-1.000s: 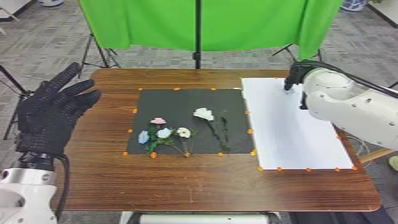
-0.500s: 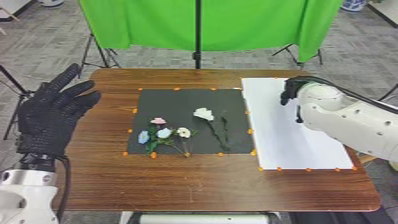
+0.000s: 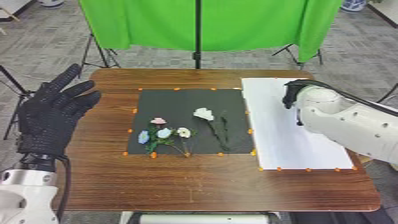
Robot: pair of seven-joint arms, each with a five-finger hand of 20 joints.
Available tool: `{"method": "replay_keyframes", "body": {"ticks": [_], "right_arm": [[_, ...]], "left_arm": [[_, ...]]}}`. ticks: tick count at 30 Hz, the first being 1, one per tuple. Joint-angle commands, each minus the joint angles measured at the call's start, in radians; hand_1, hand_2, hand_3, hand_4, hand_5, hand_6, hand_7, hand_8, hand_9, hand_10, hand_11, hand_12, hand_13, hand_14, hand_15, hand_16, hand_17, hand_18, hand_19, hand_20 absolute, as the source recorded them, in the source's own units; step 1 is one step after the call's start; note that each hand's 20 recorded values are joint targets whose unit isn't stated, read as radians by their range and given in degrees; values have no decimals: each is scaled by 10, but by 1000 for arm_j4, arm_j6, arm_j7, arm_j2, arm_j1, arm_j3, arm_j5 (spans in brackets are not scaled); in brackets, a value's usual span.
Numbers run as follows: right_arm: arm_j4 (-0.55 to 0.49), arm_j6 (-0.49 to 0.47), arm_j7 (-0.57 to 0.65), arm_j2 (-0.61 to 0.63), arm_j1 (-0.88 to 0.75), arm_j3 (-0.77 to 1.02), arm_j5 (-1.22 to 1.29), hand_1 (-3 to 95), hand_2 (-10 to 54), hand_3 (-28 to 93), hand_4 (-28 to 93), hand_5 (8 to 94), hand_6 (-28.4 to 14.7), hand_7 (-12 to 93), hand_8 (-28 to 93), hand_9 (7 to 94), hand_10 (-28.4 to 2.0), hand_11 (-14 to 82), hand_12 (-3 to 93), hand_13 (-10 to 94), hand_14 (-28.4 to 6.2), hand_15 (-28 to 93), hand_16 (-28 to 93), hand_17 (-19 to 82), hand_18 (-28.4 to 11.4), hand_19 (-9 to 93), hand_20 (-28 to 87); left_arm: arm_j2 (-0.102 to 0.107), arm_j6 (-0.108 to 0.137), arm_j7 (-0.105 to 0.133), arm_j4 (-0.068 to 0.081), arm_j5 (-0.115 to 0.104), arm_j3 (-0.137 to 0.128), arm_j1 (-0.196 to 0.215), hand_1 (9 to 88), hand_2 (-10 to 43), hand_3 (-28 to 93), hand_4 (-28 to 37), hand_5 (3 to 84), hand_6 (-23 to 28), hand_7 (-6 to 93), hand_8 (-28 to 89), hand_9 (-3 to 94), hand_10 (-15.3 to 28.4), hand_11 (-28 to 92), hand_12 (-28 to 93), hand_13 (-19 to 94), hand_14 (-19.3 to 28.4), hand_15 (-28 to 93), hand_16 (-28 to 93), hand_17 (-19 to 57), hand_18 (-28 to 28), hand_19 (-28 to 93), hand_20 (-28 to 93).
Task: Arrange flowers
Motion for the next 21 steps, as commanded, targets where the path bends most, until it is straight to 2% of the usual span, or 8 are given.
{"method": "replay_keyframes", "body": {"ticks": [1,3,4,7,11,14,17,21], "right_arm": [[4,105,7,-7,35,-100,-65,441,-95,791,-283,593,42,292,-140,697,-62,191,154,668,-36,593,199,200,-159,747,255],[20,131,7,-19,35,-118,-98,482,-95,753,-283,617,38,350,-88,768,-52,130,242,694,-21,578,229,216,-154,759,251],[20,176,11,-18,57,-160,-98,510,-95,733,-283,647,40,397,-78,820,-43,102,291,723,-12,575,240,234,-152,773,250],[11,226,9,-13,80,-198,-112,535,-95,723,-283,715,50,423,-49,903,-33,105,338,782,-5,573,250,261,-148,793,247],[3,296,13,-16,107,-220,-128,541,-95,724,-283,745,55,414,-43,921,-24,111,346,802,-4,583,242,272,-150,804,249],[-18,361,13,-21,147,-255,-137,542,-95,729,-283,751,53,409,-37,927,-26,113,348,806,-3,589,240,275,-150,808,250],[-39,426,11,-40,183,-280,-146,543,-95,732,-283,757,49,402,-34,930,-29,112,352,809,-3,592,239,276,-150,811,250],[-76,444,-22,-75,188,-251,-156,544,-95,736,-283,763,45,395,-28,932,-31,111,355,809,-3,595,240,278,-151,814,250]], "left_arm": [[-1,-7,8,8,-3,9,6,201,66,762,-283,335,79,116,-80,313,196,291,118,234,282,608,-118,-75,229,575,309],[-3,-1,5,6,-2,7,9,201,66,763,-283,335,79,115,-80,312,197,291,118,234,282,608,-118,-75,229,575,309],[-3,-1,6,6,-4,10,7,200,66,763,-283,335,79,115,-80,312,197,291,118,234,282,608,-118,-75,229,575,309],[-8,-5,8,4,-1,3,18,200,66,763,-283,335,79,115,-80,312,196,291,118,233,282,607,-118,-75,229,575,309],[-6,0,6,0,0,-1,14,200,66,763,-283,335,80,115,-81,313,197,290,118,233,282,607,-118,-75,229,575,309],[-6,-4,6,-3,3,-7,18,200,66,763,-283,335,80,115,-80,312,197,291,118,233,283,608,-117,-75,229,575,309],[-8,2,8,-8,4,-14,25,200,66,762,-283,335,79,115,-80,312,197,290,118,233,283,608,-118,-75,229,575,309],[-10,7,7,-13,7,-22,29,200,66,762,-283,335,80,114,-80,312,197,289,118,233,282,607,-118,-75,229,575,309]]}}
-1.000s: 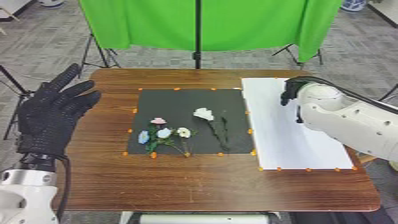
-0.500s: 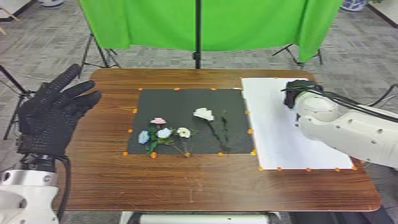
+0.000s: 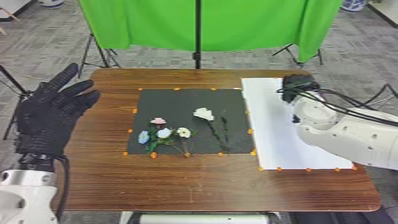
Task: Arrange flowers
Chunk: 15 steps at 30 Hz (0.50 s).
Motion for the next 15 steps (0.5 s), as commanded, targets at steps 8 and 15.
{"method": "replay_keyframes", "body": {"ticks": [8,15], "right_arm": [[-118,87,-77,-181,67,11,-37,544,-95,740,-283,767,44,387,-20,933,-32,111,356,808,-4,598,242,277,-153,816,251],[-130,76,-67,-249,46,-14,-33,541,-95,743,-283,767,46,385,-16,935,-32,110,357,809,-6,601,240,275,-153,817,252]], "left_arm": [[4,15,8,-10,-2,-12,23,198,65,763,-283,335,79,114,-80,312,196,289,119,234,283,609,-118,-75,229,574,309],[4,8,4,-7,1,-10,18,197,65,763,-283,335,79,114,-80,312,196,289,119,234,282,609,-118,-75,229,574,309]]}}
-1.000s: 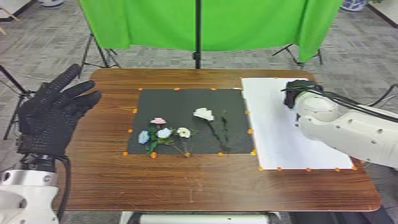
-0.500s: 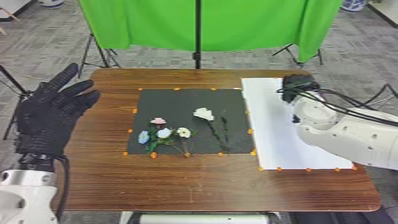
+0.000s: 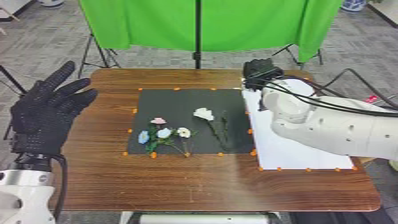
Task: Arrange flowers
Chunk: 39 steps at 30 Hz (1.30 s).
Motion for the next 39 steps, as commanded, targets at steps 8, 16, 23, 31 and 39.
{"method": "replay_keyframes", "body": {"ticks": [8,16,23,31,39], "right_arm": [[-61,-33,15,-102,-55,-16,-7,538,-95,747,-283,767,44,383,-14,935,-33,111,357,807,-8,603,239,273,-155,817,252],[-66,-37,32,-90,-70,-19,-12,539,-95,744,-283,765,46,384,-14,934,-32,109,357,804,-7,604,239,271,-155,816,253],[-74,-27,33,-94,-70,-31,-12,535,-95,750,-283,760,46,387,-13,932,-32,109,358,801,-9,606,240,268,-158,817,254],[-84,-28,61,-86,-70,-13,11,496,-95,754,-283,749,37,334,-29,917,-44,139,336,791,-27,622,202,257,-168,817,258],[-102,-86,70,-78,-81,15,13,431,-95,772,-283,702,24,262,-35,868,-70,217,270,767,-43,636,186,236,-180,810,268]], "left_arm": [[-1,-2,-5,2,0,7,6,197,64,763,-283,335,79,115,-80,313,196,290,119,234,283,608,-117,-75,229,574,310],[0,-8,-11,5,-1,5,3,198,64,762,-283,336,79,114,-80,313,196,290,119,234,283,608,-117,-75,229,574,310],[-3,-14,-28,12,1,13,-15,197,64,762,-283,335,79,114,-79,312,195,290,119,234,283,608,-118,-75,229,573,310],[-6,-15,-36,15,3,11,-16,198,64,764,-283,336,79,114,-79,312,195,290,119,234,282,608,-118,-75,229,573,310],[-12,-14,-54,18,6,13,-26,200,65,762,-283,336,80,114,-80,312,196,290,118,234,283,609,-117,-75,230,574,310]]}}
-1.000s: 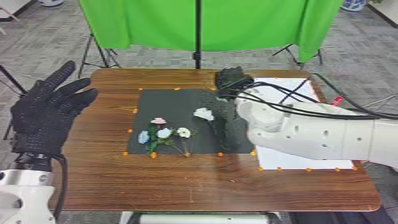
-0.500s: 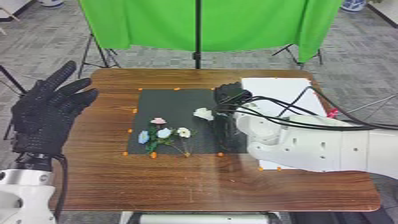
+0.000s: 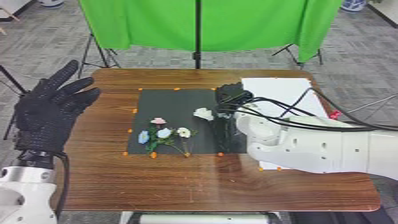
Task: Arrange flowers
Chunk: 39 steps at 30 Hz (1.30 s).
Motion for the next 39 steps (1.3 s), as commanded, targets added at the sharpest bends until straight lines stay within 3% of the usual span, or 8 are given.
{"method": "replay_keyframes", "body": {"ticks": [1,12,29,33,39], "right_arm": [[-20,-45,13,10,6,24,2,427,-95,774,-283,700,24,257,-36,864,-72,222,264,764,-45,637,186,235,-181,809,269],[-11,-34,30,0,27,11,0,358,-95,820,-281,667,20,212,-140,829,-89,291,182,749,-55,646,176,226,-191,801,287],[-13,5,35,-18,63,-12,-3,321,-95,799,-272,645,8,193,-136,826,-97,292,172,752,-64,652,172,231,-205,808,291],[-16,8,39,-12,38,18,7,314,-95,797,-269,646,7,191,-135,826,-98,291,172,751,-66,653,172,231,-205,808,291],[-75,56,-16,51,-16,132,100,224,-4,799,-254,626,-11,177,-131,768,-133,258,161,706,-96,647,162,212,-218,774,278]], "left_arm": [[-13,-9,-24,11,5,3,2,200,65,762,-283,336,79,114,-80,313,196,290,118,234,282,608,-118,-75,230,574,310],[-15,-3,-21,9,7,5,4,201,65,763,-283,335,79,114,-80,313,196,290,118,233,282,608,-118,-75,229,574,310],[-16,10,-9,6,6,8,11,202,65,763,-283,336,80,114,-80,313,196,291,119,233,282,608,-118,-75,229,574,310],[-19,17,4,2,4,5,27,202,65,763,-283,336,80,114,-80,313,196,289,118,233,283,608,-117,-75,229,574,310],[-17,38,31,-1,-5,4,63,202,66,761,-283,336,80,113,-79,313,196,290,119,234,283,608,-117,-75,229,574,310]]}}
